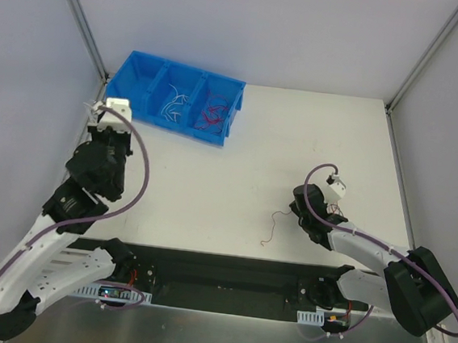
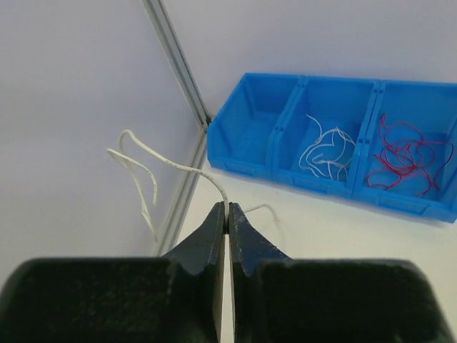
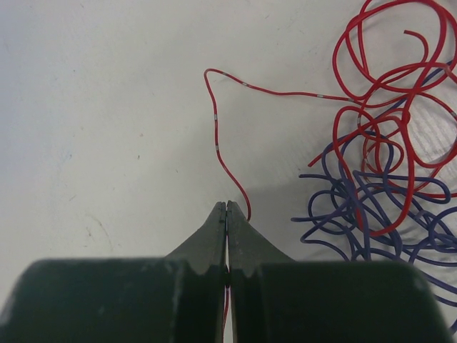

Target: Untangle the cables

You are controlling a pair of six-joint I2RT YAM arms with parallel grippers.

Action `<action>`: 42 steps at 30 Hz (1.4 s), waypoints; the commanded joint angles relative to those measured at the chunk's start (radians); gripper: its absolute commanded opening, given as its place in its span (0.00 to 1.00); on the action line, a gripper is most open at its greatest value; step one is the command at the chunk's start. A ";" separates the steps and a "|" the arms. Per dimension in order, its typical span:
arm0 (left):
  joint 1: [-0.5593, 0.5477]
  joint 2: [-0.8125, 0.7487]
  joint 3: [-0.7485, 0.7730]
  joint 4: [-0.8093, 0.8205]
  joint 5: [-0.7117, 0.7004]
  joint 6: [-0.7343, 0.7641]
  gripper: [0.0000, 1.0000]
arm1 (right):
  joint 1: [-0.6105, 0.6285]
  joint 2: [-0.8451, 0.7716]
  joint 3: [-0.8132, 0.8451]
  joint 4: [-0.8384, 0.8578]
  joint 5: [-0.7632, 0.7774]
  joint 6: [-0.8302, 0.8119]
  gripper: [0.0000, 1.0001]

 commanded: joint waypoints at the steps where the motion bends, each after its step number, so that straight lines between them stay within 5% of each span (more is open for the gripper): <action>1: 0.146 0.157 -0.017 0.030 0.208 -0.182 0.00 | -0.004 0.003 0.010 0.034 -0.003 -0.025 0.01; 7: 0.424 0.412 0.056 0.061 0.428 -0.417 0.00 | -0.004 -0.001 0.004 0.047 -0.014 -0.037 0.01; 33: 0.539 1.143 0.641 0.369 0.586 -0.356 0.00 | -0.018 0.032 0.019 0.075 -0.040 -0.054 0.01; 42: 0.545 1.321 0.672 0.364 0.648 -0.400 0.00 | -0.023 0.056 0.036 0.075 -0.054 -0.062 0.01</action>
